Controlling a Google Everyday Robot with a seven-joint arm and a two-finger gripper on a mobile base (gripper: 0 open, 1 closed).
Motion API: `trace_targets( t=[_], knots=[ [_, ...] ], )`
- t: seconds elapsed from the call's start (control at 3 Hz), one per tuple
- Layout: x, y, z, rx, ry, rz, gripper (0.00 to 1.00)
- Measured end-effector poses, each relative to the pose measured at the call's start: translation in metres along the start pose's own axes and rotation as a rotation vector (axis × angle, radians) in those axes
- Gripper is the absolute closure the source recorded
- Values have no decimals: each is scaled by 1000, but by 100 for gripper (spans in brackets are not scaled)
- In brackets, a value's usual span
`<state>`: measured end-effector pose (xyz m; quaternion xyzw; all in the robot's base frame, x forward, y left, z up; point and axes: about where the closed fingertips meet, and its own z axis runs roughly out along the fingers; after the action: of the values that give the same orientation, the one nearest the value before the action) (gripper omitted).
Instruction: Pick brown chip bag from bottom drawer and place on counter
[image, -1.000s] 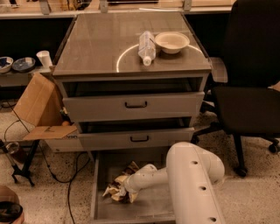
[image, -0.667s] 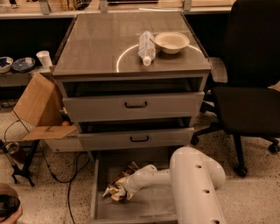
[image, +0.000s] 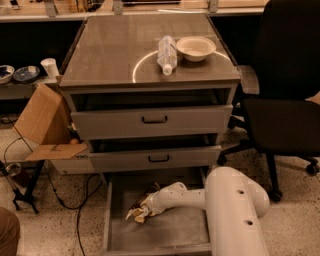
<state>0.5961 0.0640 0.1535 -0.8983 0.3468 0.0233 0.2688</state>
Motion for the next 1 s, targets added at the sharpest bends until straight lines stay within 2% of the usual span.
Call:
trace_targets(
  t=[0.33,0.67,1.0],
  knots=[
    [4,-9,-59,-2,48,0,100],
    [-25,-20,-122,-56,56,7,100],
    [-67,-22,-185,-145,67,5,100]
  ],
)
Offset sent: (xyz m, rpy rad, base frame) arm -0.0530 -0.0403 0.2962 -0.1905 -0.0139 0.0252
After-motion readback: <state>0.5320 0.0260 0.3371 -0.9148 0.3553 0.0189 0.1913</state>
